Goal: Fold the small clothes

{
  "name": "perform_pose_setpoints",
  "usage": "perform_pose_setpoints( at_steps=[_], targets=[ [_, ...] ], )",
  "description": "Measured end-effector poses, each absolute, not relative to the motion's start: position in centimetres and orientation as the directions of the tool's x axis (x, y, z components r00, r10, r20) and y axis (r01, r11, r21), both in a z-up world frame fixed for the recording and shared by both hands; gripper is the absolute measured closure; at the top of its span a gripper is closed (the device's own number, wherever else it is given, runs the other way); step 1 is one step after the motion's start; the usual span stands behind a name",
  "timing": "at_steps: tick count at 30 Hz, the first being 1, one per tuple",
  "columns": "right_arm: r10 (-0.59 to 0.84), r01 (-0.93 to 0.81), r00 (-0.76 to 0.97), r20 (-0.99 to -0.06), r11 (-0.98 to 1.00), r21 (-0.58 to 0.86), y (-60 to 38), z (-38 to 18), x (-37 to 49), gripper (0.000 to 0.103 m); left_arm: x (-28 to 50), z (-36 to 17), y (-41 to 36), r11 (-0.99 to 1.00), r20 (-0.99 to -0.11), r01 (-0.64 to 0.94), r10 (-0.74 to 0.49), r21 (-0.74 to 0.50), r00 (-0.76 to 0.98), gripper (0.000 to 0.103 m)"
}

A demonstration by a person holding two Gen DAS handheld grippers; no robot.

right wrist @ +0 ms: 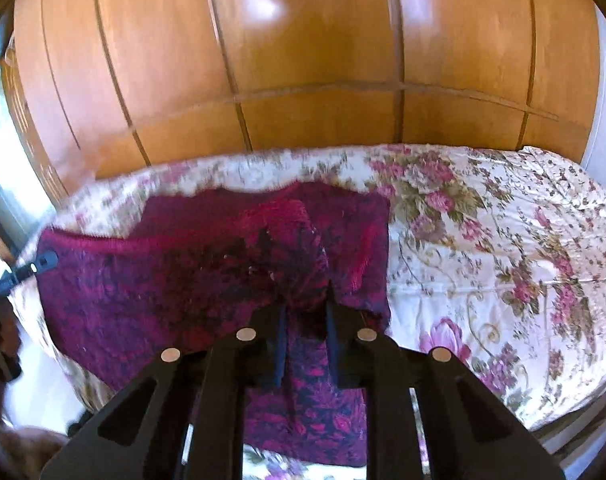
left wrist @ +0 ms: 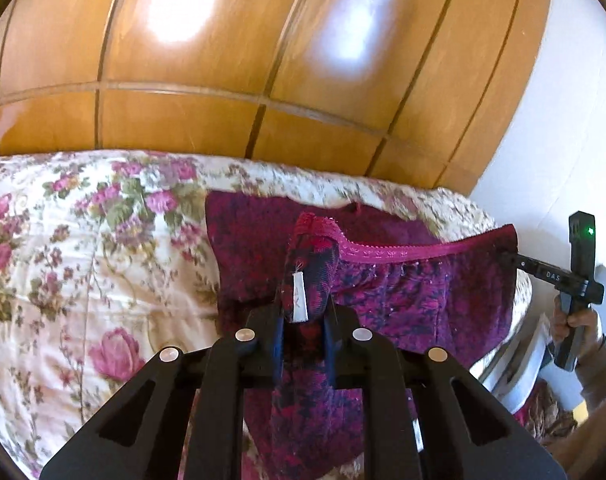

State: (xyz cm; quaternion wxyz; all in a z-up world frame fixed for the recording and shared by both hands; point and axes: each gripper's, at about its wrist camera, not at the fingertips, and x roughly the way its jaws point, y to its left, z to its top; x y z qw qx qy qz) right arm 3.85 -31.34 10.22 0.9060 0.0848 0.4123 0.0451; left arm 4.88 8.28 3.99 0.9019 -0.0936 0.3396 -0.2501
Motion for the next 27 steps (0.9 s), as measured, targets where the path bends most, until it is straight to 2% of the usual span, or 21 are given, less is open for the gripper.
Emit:
perform_pose_setpoints(
  at_steps=[4, 18, 27],
  targets=[
    [0.126, 0.011, 0.662, -0.739, 0.984, 0.178, -31.4, 9.4, 7.5, 0.088, 8.2, 4.3, 7.3, 0.885, -0.576, 0.356, -0.466, -0.301, 0.672, 0.089],
    [0.024, 0.114, 0.685, -0.728, 0.984, 0.14, -33.2, 6.4, 17.8, 0.088, 20.2, 3.3, 5.4, 0.927, -0.611, 0.207, -0.363, -0.313, 0.704, 0.09],
    [-0.063, 0.18, 0.598, -0.799, 0.982, 0.057, -34.3, 0.3, 23.4, 0.088, 26.7, -0.8, 3.4, 0.959, -0.704, 0.134, -0.273, -0.248, 0.656, 0.09]
  ],
)
